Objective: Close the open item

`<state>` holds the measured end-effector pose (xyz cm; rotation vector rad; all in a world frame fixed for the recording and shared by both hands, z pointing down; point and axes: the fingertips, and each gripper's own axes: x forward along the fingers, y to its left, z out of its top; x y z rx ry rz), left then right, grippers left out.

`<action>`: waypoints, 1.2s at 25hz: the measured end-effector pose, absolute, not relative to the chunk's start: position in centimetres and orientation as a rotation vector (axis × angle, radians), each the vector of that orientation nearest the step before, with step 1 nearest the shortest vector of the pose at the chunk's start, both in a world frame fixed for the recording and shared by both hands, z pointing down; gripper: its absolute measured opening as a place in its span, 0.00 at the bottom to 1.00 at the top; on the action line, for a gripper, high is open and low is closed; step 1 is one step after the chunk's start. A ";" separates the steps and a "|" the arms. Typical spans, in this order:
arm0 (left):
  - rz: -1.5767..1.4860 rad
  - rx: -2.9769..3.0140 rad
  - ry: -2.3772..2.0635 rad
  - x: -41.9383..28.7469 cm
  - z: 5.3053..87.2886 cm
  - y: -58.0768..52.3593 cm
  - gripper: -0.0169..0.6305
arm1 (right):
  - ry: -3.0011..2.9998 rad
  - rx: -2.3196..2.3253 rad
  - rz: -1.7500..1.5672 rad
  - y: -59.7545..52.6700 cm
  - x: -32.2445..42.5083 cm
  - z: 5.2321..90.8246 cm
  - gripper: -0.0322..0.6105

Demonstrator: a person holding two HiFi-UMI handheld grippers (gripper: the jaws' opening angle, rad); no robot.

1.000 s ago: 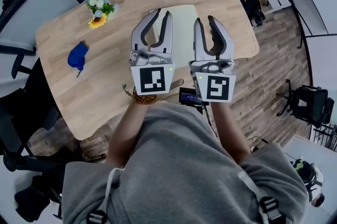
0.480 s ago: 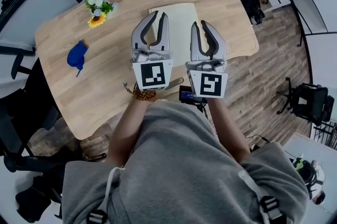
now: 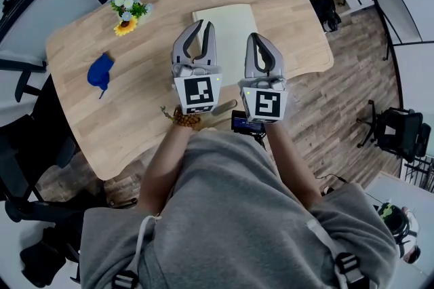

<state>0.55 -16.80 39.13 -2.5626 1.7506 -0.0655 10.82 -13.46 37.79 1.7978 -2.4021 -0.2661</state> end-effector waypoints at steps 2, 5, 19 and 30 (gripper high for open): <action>-0.083 -2.578 1.749 0.8 39.8 -16.8 0.11 | -2.391 1.785 -0.239 -13.5 11.0 38.9 0.07; -0.103 -2.601 1.742 1.1 40.7 -16.7 0.11 | -2.385 1.757 -0.192 -13.5 11.0 40.5 0.07; -0.187 -2.688 1.741 1.9 44.6 -16.6 0.10 | -2.316 1.659 -0.107 -13.4 11.6 45.1 0.07; -0.197 -2.687 1.760 1.3 45.0 -16.9 0.10 | -2.310 1.641 -0.116 -13.4 11.4 45.3 0.07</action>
